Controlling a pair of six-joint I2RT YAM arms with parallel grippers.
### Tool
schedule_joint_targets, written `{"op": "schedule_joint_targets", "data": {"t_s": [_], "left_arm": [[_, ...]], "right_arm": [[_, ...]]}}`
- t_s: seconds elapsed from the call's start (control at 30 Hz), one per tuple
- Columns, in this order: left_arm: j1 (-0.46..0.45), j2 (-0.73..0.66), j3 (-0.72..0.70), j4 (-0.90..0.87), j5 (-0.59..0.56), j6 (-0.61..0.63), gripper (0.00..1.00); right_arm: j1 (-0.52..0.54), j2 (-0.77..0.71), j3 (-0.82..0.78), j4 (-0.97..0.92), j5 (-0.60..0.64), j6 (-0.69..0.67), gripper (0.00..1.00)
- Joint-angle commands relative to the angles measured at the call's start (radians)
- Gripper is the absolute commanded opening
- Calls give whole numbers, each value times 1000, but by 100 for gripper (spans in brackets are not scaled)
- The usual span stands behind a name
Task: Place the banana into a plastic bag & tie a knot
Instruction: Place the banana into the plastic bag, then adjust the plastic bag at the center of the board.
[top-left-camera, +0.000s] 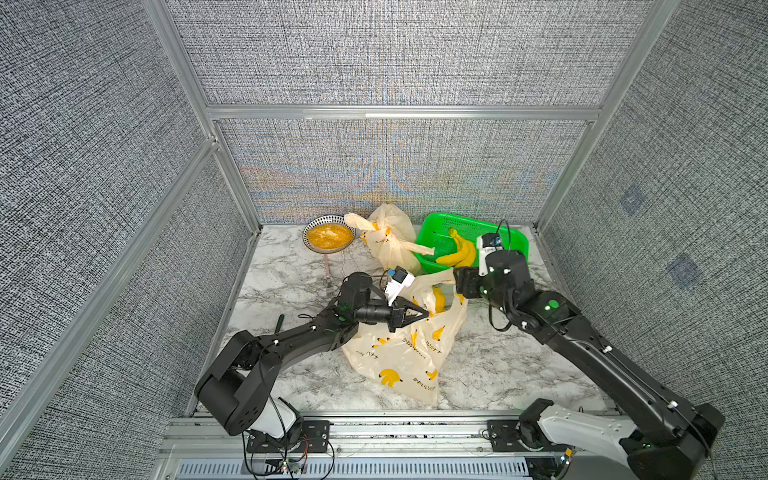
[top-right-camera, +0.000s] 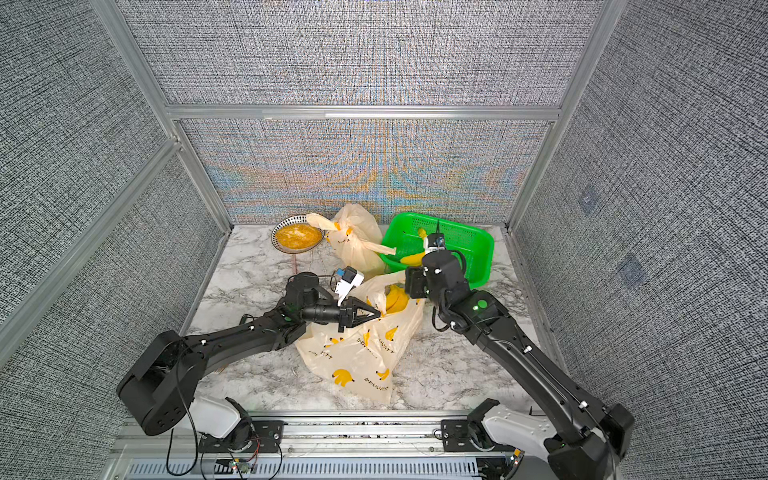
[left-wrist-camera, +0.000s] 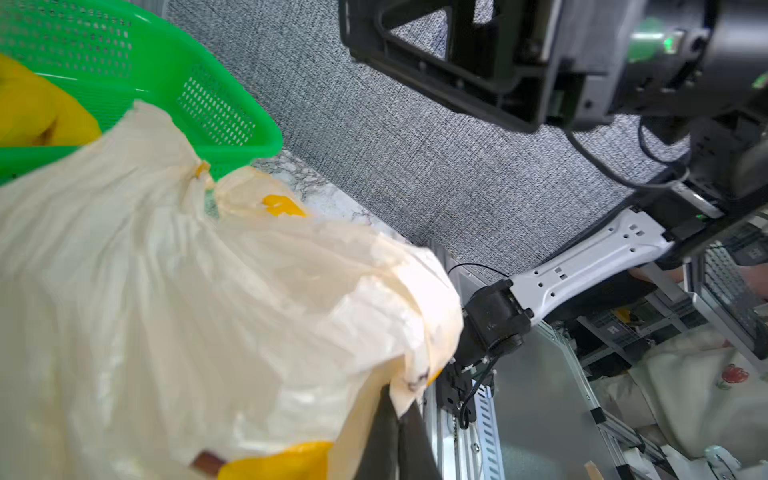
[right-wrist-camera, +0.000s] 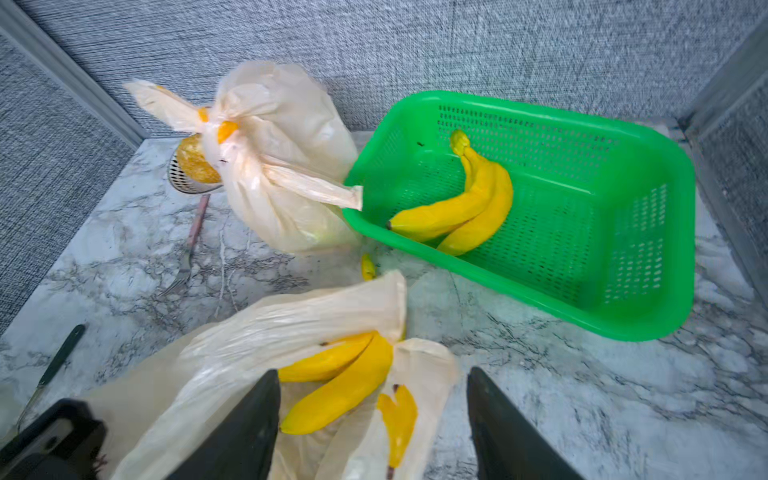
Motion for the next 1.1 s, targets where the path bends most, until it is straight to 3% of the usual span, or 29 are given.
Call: {"op": "schedule_joint_targets", "data": {"t_s": [0.0, 0.13, 0.2, 0.33, 0.37, 0.47, 0.57, 0.63, 0.7, 0.73, 0.77, 0.9, 0.93, 1.0, 1.07], "left_arm": [[6, -21, -4, -136, -78, 90, 0], [11, -18, 23, -310, -216, 150, 0], [11, -3, 38, -371, -261, 171, 0], [11, 37, 61, -407, -265, 188, 0], [11, 46, 67, -406, -261, 186, 0], [11, 73, 79, -400, -255, 189, 0], [11, 84, 87, -397, -249, 188, 0], [11, 84, 90, -396, -250, 189, 0], [13, 86, 93, -404, -266, 192, 0], [13, 91, 97, -406, -270, 193, 0], [13, 99, 106, -409, -278, 192, 0], [15, 153, 240, -548, -325, 212, 3], [16, 148, 269, -590, -352, 214, 13], [14, 97, 306, -652, -414, 207, 55], [13, 27, 326, -702, -428, 205, 74]], "right_arm": [[-133, 48, -45, 78, -214, -3, 72], [-255, 175, -115, 218, -384, 18, 72], [-297, 264, -127, 262, -531, 15, 72], [-289, 364, -167, 350, -726, 26, 90], [-275, 378, -180, 380, -742, 34, 97], [-243, 459, -146, 375, -728, 41, 98], [-209, 552, -82, 322, -610, 18, 97], [-199, 585, -61, 305, -557, 5, 72], [-192, 567, -55, 299, -502, -2, 26], [-185, 543, -54, 298, -475, -3, 8], [-178, 508, -54, 305, -446, -7, 0], [-145, 389, -31, 294, -380, -27, 0], [-144, 382, -22, 271, -399, -31, 0], [-123, 347, -51, 257, -425, -33, 0], [-95, 305, -122, 259, -425, -19, 0]]}}
